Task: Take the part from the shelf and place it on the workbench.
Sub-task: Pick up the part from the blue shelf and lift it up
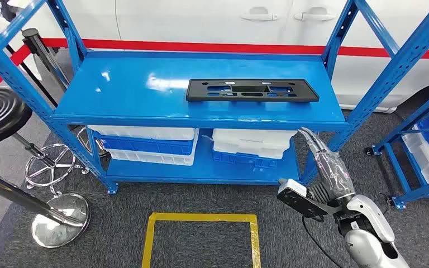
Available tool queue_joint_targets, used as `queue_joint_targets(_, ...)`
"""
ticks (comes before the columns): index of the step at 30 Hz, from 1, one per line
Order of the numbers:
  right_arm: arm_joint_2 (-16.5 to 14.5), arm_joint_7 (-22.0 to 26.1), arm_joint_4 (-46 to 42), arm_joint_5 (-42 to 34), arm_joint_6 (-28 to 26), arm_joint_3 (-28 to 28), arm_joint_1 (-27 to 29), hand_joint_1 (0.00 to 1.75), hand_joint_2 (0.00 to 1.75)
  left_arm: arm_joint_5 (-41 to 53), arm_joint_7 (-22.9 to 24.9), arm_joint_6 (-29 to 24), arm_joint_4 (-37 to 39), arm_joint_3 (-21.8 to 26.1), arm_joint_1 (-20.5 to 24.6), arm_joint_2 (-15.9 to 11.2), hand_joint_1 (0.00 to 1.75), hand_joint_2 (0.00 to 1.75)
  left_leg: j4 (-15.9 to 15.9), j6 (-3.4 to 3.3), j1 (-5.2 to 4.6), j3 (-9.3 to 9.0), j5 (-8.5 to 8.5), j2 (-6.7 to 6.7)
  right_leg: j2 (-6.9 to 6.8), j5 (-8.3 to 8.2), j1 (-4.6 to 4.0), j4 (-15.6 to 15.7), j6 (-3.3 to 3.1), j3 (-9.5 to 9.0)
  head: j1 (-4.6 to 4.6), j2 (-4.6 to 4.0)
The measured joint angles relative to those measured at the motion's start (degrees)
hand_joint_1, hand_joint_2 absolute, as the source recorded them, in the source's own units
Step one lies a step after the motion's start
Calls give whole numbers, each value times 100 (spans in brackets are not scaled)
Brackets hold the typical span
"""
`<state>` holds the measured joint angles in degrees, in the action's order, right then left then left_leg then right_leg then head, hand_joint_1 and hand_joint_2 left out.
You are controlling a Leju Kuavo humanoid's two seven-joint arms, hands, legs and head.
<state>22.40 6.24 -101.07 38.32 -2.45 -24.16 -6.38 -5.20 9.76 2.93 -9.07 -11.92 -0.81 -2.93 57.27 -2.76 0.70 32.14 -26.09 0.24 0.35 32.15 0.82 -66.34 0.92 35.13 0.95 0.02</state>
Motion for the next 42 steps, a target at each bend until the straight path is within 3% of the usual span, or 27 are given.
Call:
queue_joint_targets(3, 7, -1, 3, -6, 29, 1, 0, 0, 0, 4, -7, 0, 0, -9, 0, 0, 0, 0, 7, -17, -5, -10, -25, 2, -2, 226, 16, -729, 33, 431, 1, 0)
queue_joint_targets(4, 9, -1, 4, -7, 38, 1, -1, 0, 0, 6, -12, 1, 0, -14, 1, 1, 0, 0, 12, -16, -5, -24, -42, 0, -3, 191, 26, -860, 46, 536, 1, 0)
queue_joint_targets(5, 10, -1, 4, -7, 42, 1, -5, 0, 0, 8, -16, 3, 0, -20, 3, 1, 0, 0, 20, -8, -4, -48, -63, -2, -7, 43, 37, -768, 53, 526, 1, 0)
queue_joint_targets(7, 13, -1, 5, -7, 43, 1, -23, 0, 0, 10, -19, 10, 1, -34, 0, 5, 0, 0, 44, 30, -1, -108, -129, -6, -30, -411, 56, -47, 47, 213, 1, 0)
queue_joint_targets(8, 14, -1, 5, -7, 44, 1, -33, 0, 0, 12, -19, 13, 2, -40, 2, 7, 0, 0, 66, 61, -9, -127, -166, -6, -43, -548, 46, 308, 34, 52, 0, 0)
queue_joint_targets(10, 15, 1, 5, -7, 47, 2, -50, 0, 0, 15, -19, 14, 4, -48, 1, 7, 0, 0, 85, 128, -26, -129, -212, -5, -52, -600, 15, 642, -8, -91, 2, 0)
queue_joint_targets(13, 14, 6, 3, 9, 64, 2, -74, 0, 0, 20, -20, 14, 4, -55, 17, 4, 0, 0, 94, 221, -28, -151, -256, 3, -34, -579, 19, 685, -102, -115, 5, 1)
queue_joint_targets(15, 9, 9, 3, 52, 100, -3, -130, 0, 0, 29, -24, 16, 4, -58, 25, 5, 0, 0, 421, 277, -15, -20, -435, 1, -35, -562, 45, 727, -179, -175, 8, 1)
queue_joint_targets(17, -9, 7, 10, 107, 144, -25, -200, 0, 87, 35, -26, 17, 4, -60, 22, 5, 0, 0, 1183, 308, -8, 390, -757, -2, -40, -526, 38, 736, -230, -216, 10, 0)
queue_joint_targets(19, -46, -2, 35, 151, 185, -76, -250, 0, 175, 41, -30, 18, 4, -65, 20, 2, 0, 0, 1799, 317, -6, 797, -880, -2, -37, -485, 24, 735, -247, -257, 10, 0)
queue_joint_targets(20, -69, -8, 52, 166, 203, -106, -274, 0, 175, 46, -32, 21, 4, -69, 18, 0, 0, 0, 1810, 309, -6, 861, -766, -2, -32, -459, 19, 735, -246, -290, 10, 0)
queue_joint_targets(22, -122, -21, 91, 179, 235, -159, -343, 0, 175, 55, -34, 28, 4, -76, 12, -8, 0, 0, 1161, 254, -14, 649, -256, -4, -17, -394, 13, 735, -230, -383, 10, 0)
queue_joint_targets(24, -181, -34, 141, 187, 258, -225, -442, 0, 175, 60, -33, 36, 11, -80, 9, -34, 0, 0, 433, 175, -41, 354, 65, -10, -3, -332, 2, 733, -188, -436, 9, 0)
queue_joint_targets(25, -210, -40, 167, 194, 266, -257, -483, 0, 175, 61, -33, 38, 14, -84, 14, -45, 0, 0, 247, 146, -60, 283, 96, -13, -4, -317, 1, 743, -156, -440, 8, 0)
queue_joint_targets(28, -285, -62, 252, 230, 287, -349, -570, 0, 175, 61, -32, 42, 17, -97, 30, -54, 0, 0, 86, 75, -61, 185, 57, -29, -11, -341, -3, 705, -50, -466, 9, 1)
queue_joint_targets(30, -315, -68, 303, 246, 296, -401, -639, 0, 175, 61, -28, 44, 17, -101, 30, -54, 0, 0, 17, 15, -39, 52, 40, -35, -19, -245, 5, 484, -2, -414, 5, 1)
queue_joint_targets(33, -339, -73, 383, 256, 313, -469, -707, 0, 175, 61, -22, 50, 17, -102, 31, -55, 0, 0, -9, -48, -43, -45, -21, -36, -23, 144, 12, -421, 47, 123, 1, 0)
queue_joint_targets(34, -345, -75, 409, 258, 319, -496, -710, 0, 175, 61, -22, 50, 17, -103, 31, -55, 0, 0, -5, -54, -47, -68, -49, -43, -24, 206, 13, -668, 55, 320, 1, 0)
queue_joint_targets(35, -355, -77, 435, 262, 324, -527, -712, 0, 175, 61, -21, 51, 17, -104, 31, -55, 0, 0, 0, -53, -50, -100, -82, -50, -24, 158, 13, -744, 56, 441, -1, 0)
queue_joint_targets(36, -366, -80, 458, 269, 326, -556, -721, 0, 175, 61, -20, 51, 17, -105, 30, -55, 0, 0, 6, -46, -52, -146, -122, -56, -25, -6, 12, -629, 50, 463, 0, 0)
queue_joint_targets(38, -393, -88, 504, 293, 326, -617, -770, 0, 175, 61, -16, 52, 19, -107, 22, -53, 0, 0, 14, -16, -53, -257, -219, -59, -31, -526, 2, 25, 9, 268, 0, 0)
queue_joint_targets(39, -410, -95, 539, 311, 326, -658, -815, 0, 175, 61, -13, 52, 20, -108, 18, -51, 0, 0, 18, 7, -55, -300, -259, -58, -37, -653, -23, 320, -19, 178, 2, 0)
queue_joint_targets(40, -428, -102, 575, 334, 328, -706, -862, 0, 175, 62, -10, 54, 21, -111, 22, -49, 0, 0, 22, 42, -58, -320, -298, -53, -38, -722, -49, 533, -60, 109, 3, 1)
queue_joint_targets(42, -469, -122, 650, 374, 332, -793, -934, 0, 175, 72, -9, 58, 22, -123, 34, -46, 0, 0, 53, 117, -70, -354, -326, -48, -35, -654, -91, 664, -149, 83, 2, 1)
